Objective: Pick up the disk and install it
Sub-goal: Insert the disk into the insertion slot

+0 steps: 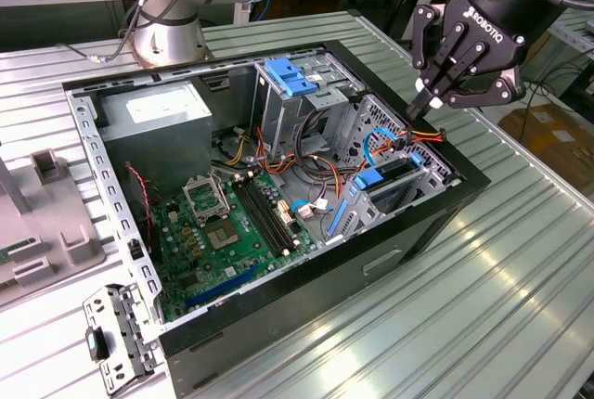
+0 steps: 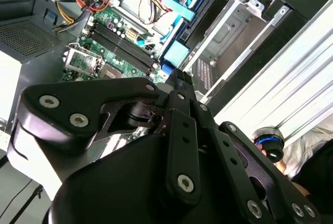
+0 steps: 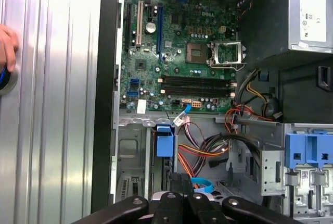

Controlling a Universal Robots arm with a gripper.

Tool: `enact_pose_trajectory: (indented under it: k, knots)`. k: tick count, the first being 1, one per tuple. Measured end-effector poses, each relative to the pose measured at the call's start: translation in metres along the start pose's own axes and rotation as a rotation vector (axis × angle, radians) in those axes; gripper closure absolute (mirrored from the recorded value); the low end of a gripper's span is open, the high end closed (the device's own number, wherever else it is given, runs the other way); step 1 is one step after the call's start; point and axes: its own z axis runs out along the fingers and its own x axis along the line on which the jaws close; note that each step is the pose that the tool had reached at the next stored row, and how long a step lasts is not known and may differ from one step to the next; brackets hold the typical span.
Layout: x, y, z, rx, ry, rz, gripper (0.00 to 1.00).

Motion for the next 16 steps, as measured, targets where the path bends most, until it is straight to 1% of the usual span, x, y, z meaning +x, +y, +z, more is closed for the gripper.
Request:
enact_pose_trajectory:
  k: [4, 5, 7, 13, 16]
  knots:
    - [0.0012, -0.0076, 0.0044, -0.0007, 0.0000, 0.000, 0.89]
    - [0.0016, -0.0101, 0.0060, -0.0008, 0.0000, 0.000, 0.89]
    - [0.0023, -0.0172, 0.0084, -0.0010, 0.0003, 0.000, 0.89]
    - [0.0029, -0.0273, 0.0107, -0.0010, 0.0001, 0.000, 0.89]
    - [0.0032, -0.0343, 0.0117, -0.0013, 0.0000, 0.000, 0.89]
